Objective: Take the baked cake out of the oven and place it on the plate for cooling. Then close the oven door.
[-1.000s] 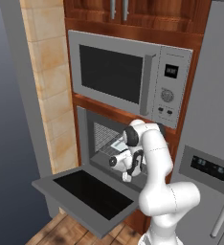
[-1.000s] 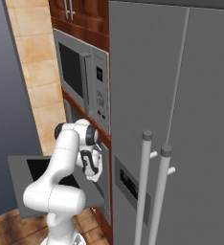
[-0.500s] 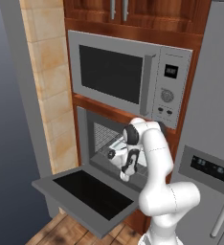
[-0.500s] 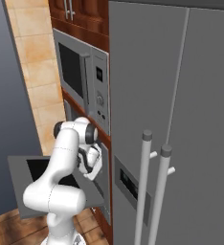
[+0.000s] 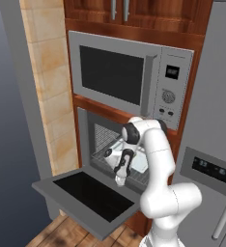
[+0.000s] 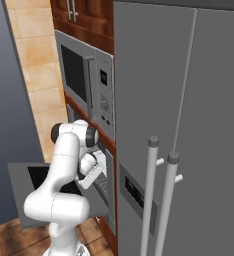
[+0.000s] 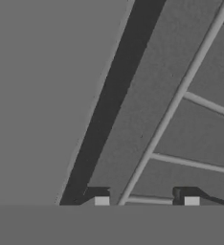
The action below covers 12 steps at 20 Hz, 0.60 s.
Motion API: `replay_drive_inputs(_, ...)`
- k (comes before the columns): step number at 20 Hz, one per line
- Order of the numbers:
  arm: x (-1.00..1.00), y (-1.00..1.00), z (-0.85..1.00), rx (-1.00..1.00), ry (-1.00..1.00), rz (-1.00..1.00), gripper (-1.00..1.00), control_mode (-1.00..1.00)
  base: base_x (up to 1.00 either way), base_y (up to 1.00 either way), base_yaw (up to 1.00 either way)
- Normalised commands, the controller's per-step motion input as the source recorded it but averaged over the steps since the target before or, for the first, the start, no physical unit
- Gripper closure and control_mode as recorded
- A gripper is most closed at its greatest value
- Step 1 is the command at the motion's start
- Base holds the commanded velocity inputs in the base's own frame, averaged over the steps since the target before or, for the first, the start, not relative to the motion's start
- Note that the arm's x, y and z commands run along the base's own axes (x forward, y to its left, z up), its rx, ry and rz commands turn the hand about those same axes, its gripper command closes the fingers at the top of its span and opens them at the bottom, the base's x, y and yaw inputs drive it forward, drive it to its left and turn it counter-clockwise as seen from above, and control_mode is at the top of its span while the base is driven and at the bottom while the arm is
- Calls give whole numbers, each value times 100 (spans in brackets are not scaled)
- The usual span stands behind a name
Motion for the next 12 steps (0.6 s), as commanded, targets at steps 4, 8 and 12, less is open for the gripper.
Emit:
replay_drive_inputs(4, -100, 84, -49, 0, 4, 1, 100, -100, 0, 0, 0)
replay_drive_inputs(8, -100, 82, -41, 0, 7, 1, 100, -100, 0, 0, 0)
replay_drive_inputs(12, -93, 78, -42, 1, 11, 0, 100, -100, 0, 0, 0)
